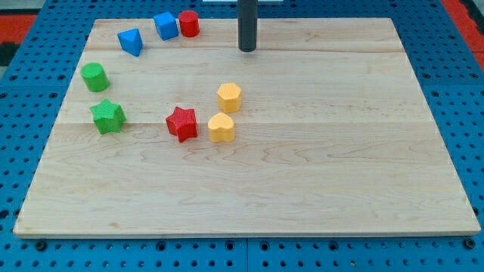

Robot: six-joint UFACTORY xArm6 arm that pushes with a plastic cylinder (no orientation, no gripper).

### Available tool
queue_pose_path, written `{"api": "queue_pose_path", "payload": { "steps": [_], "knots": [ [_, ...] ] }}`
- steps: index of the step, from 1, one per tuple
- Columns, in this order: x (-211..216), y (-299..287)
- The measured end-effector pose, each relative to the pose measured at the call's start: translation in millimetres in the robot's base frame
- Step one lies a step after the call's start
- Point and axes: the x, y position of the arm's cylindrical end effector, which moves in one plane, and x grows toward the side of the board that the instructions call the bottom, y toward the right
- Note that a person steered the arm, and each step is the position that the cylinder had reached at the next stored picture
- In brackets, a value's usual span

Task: Make a group of blue blocks and the red circle

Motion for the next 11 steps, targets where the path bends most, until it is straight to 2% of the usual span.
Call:
{"api": "queue_pose_path", "payload": {
  "steps": [2,3,5,6,7,8,9,10,11],
  "knots": [
    [-73,-17],
    [-72,-61],
    [-73,-69],
    [-58,-93],
    [-11,-117],
    [4,-64],
    [-46,-27],
    [-72,-31],
    [-73,-57]
  ]
}}
